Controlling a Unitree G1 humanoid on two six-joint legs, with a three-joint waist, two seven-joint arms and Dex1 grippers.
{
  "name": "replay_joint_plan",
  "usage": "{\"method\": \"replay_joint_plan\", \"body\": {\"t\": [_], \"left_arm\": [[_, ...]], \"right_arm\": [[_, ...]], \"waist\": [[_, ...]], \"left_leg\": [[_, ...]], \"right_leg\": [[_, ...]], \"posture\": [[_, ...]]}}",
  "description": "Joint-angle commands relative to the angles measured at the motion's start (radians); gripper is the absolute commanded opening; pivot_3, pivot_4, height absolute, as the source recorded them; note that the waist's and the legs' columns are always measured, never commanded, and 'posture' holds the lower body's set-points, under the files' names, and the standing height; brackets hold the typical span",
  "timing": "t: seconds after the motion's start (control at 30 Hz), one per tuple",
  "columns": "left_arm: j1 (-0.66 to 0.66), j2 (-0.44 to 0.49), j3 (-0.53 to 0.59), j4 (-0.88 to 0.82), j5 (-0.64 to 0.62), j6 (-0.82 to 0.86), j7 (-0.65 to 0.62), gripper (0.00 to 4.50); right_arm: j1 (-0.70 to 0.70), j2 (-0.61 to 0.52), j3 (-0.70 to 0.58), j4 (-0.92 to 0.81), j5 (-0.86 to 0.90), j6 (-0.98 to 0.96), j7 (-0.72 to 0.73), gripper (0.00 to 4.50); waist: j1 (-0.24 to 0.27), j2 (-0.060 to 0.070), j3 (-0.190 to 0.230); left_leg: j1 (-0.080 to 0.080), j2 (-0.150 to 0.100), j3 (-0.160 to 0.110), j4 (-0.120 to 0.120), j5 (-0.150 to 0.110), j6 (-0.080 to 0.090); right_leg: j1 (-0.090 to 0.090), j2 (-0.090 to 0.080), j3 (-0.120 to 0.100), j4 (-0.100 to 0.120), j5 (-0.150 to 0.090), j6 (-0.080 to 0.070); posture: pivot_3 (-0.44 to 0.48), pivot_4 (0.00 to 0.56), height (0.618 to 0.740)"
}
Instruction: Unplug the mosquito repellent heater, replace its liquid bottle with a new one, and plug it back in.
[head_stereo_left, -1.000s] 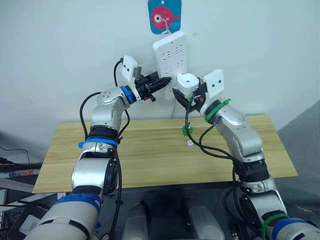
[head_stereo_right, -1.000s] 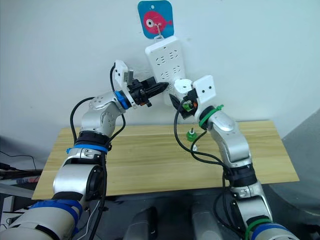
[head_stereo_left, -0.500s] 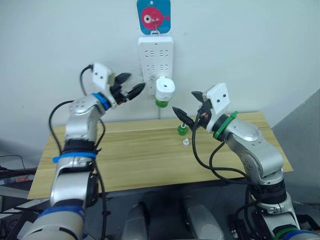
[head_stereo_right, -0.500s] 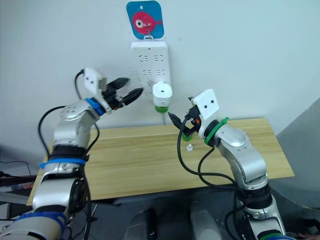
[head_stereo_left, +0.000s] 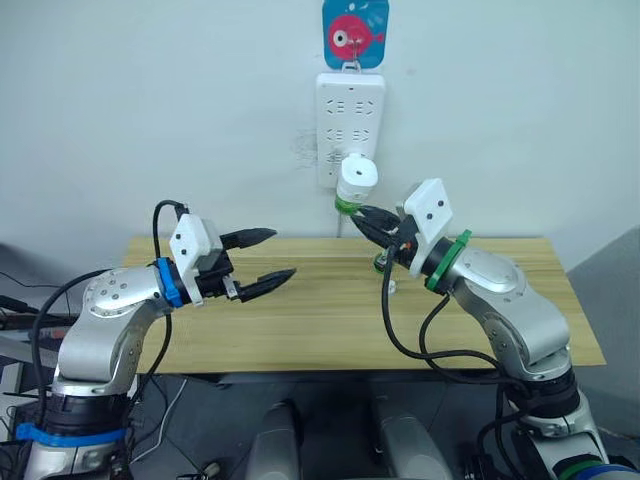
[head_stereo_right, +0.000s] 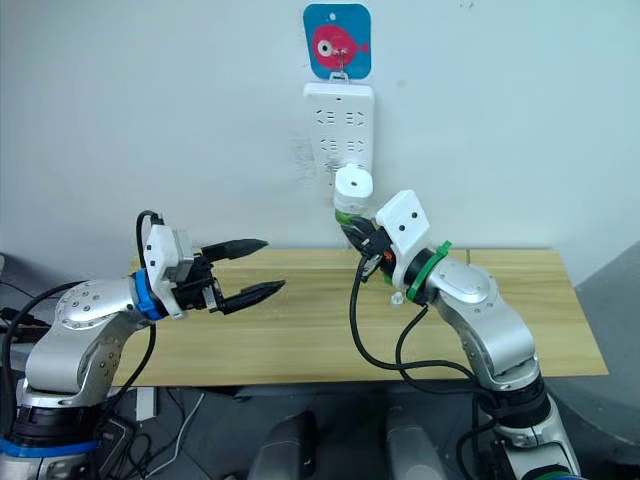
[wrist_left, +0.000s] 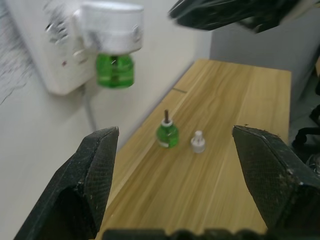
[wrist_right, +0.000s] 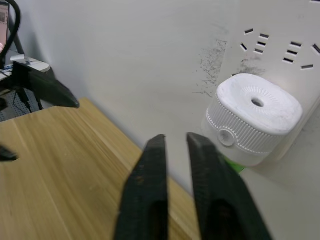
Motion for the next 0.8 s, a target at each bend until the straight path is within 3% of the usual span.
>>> {"method": "replay_joint_plan", "body": {"t": [0.03,0.8], "left_arm": [[0.006,-0.011,-0.011,-0.064,-0.025,0.013,0.025,3.9],[-0.025,-0.023,-0.041,-0.04,-0.018,-0.017,0.034,3.9]], "right_arm": [[-0.028,0.011,-0.005,0.03,-0.029,-0.056,-0.021,0.04],[-0.113,0.096,-0.023,0.227,-0.112,-0.159,-0.085,0.04]], "waist": [[0.0,0.0,0.0],[-0.003,0.0,0.0]], "left_leg": [[0.0,0.0,0.0,0.0,0.0,0.0],[0.0,0.001,-0.001,-0.001,0.0,0.0]], "right_leg": [[0.0,0.0,0.0,0.0,0.0,0.0],[-0.001,0.005,0.0,0.0,0.001,-0.002]], "posture": [[-0.045,0.213,0.74],[-0.039,0.196,0.74]]}}
